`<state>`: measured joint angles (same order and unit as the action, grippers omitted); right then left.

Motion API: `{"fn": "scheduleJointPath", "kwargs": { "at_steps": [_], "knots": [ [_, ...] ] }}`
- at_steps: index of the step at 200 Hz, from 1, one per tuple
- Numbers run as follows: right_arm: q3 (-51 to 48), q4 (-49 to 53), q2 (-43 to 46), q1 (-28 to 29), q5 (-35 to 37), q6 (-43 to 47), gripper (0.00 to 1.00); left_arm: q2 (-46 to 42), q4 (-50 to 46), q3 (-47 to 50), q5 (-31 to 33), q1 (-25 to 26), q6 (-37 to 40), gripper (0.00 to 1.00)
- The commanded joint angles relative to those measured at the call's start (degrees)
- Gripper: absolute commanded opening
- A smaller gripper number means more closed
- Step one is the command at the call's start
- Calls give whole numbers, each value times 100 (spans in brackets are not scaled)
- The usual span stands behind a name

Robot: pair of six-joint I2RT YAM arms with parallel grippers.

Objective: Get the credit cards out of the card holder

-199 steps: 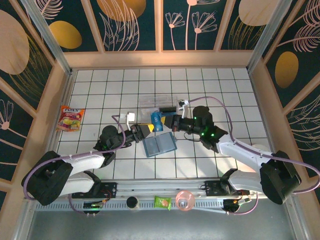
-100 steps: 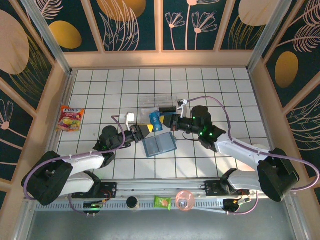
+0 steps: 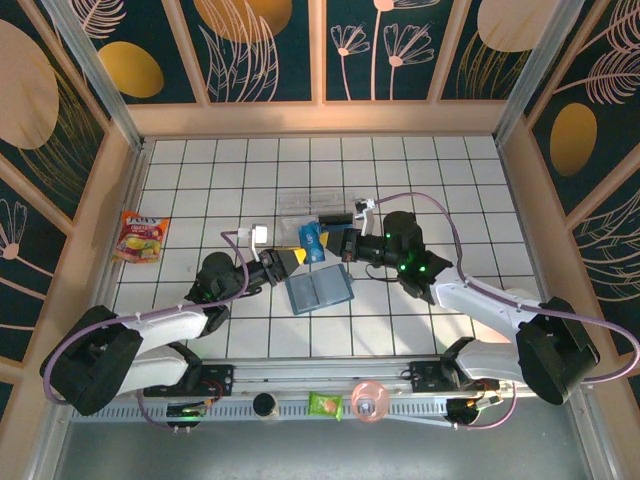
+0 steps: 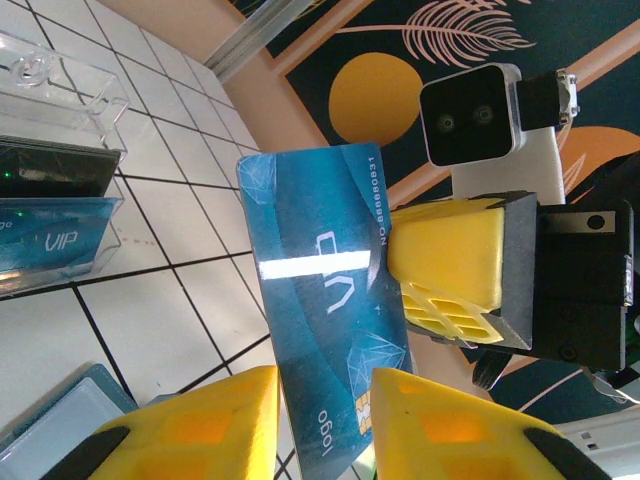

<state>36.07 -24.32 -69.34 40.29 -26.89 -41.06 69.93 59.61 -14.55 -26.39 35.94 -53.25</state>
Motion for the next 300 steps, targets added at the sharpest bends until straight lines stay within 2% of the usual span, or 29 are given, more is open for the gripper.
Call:
{"fn": "scheduleJointPath", "kwargs": {
  "at_steps": [1,91,138,171,193,240,263,268,285,300],
  "knots": [
    [170,115,173,66,46,124,0,-155,46,65,101,16,147,30],
    [225,152,270,62,5,162,0,-182,-188,42,205,11,211,32],
    [147,-264,127,71,-175,-25,0,-89,519,116,-8,15,-18,33],
    [39,-626,-14,70,-271,-190,0,42,1038,138,-218,14,-248,28],
    [1,-645,-58,74,-249,-205,0,50,1062,143,-245,14,-282,24],
    [-13,-245,-7,75,-64,-30,0,-196,631,170,-44,18,-144,13],
    [-6,-32,7,75,24,1,0,-228,321,56,-32,14,-38,0],
    [3,71,33,72,99,25,0,-219,170,-9,-34,16,3,0],
    [-8,472,222,4,377,142,15,-209,-313,-250,-120,19,216,0],
    [-71,877,506,-156,618,248,19,-234,-1015,-566,-161,12,540,0]
  ]
}}
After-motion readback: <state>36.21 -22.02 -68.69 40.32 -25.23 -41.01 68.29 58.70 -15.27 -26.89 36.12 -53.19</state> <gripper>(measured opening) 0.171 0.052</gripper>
